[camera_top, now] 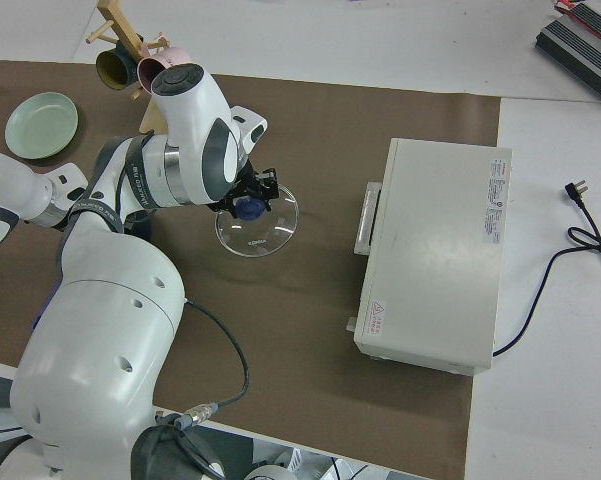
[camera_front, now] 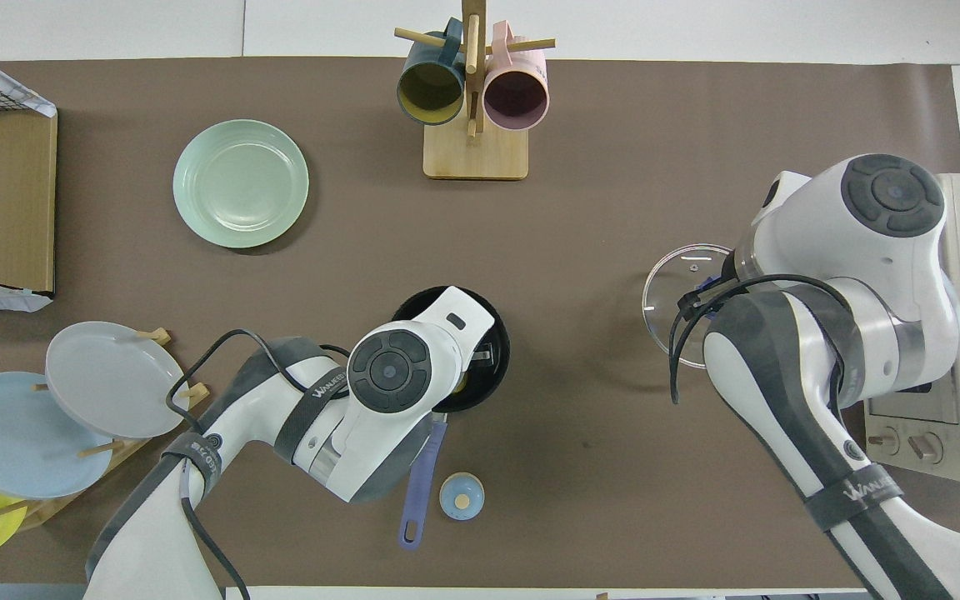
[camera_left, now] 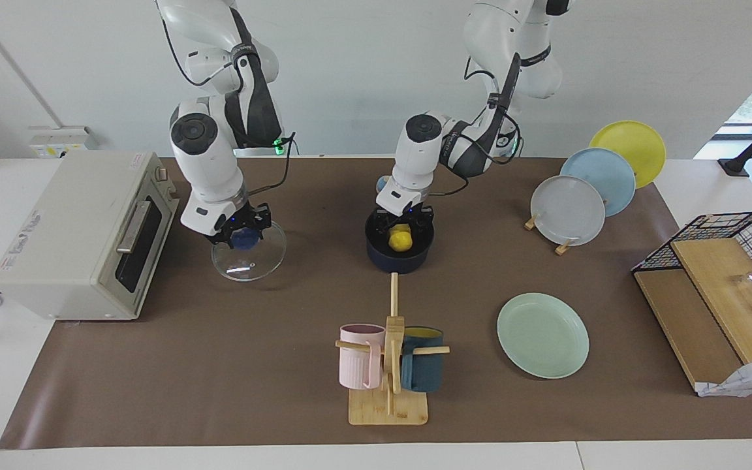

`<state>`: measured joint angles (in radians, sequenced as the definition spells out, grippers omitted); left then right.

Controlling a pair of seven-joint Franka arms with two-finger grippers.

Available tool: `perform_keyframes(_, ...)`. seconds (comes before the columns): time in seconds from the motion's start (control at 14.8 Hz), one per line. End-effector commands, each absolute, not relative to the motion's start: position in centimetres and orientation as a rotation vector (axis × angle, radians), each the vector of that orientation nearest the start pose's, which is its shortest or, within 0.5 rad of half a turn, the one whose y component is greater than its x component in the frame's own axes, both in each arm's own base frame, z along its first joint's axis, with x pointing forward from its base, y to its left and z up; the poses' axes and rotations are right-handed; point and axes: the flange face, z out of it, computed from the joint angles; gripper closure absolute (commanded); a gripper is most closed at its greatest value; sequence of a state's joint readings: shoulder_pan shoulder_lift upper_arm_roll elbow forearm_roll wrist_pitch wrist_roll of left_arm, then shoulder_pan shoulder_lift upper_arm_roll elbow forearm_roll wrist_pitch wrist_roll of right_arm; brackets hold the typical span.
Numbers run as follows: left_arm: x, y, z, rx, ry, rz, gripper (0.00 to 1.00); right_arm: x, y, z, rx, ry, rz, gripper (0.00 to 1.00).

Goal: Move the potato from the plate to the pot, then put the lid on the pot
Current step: 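Withdraw the left gripper while the right gripper carries the lid over the pot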

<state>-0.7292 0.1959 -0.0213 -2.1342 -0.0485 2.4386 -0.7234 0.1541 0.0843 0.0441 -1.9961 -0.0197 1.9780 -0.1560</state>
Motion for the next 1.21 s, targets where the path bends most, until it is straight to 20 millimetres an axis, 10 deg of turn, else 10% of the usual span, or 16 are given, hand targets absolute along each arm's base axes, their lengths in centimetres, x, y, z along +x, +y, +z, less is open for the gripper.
perform_keyframes(0.0, 42.5, -38.2, 33.3, -3.212, -0.018, -0.080, 0.00, 55.6, 11.4, 40.9, -3.096, -0.556, 0.185, 1.00)
perform_keyframes(0.47, 49.2, -31.8, 48.7, -3.178, -0.032, 0.009, 0.00, 56.7, 14.3, 44.1, -3.110, -0.498, 0.214, 1.00)
perform_keyframes(0.88, 54.2, -16.1, 58.5, -3.177, 0.079, 0.015, 0.00, 54.0, 29.7, 49.7, -3.158, -0.255, 0.131, 1.00)
perform_keyframes(1.15, 54.9, -8.1, 60.7, -3.176, 0.148, -0.007, 0.00, 51.0, 37.1, 49.6, -3.112, -0.158, -0.020, 1.00)
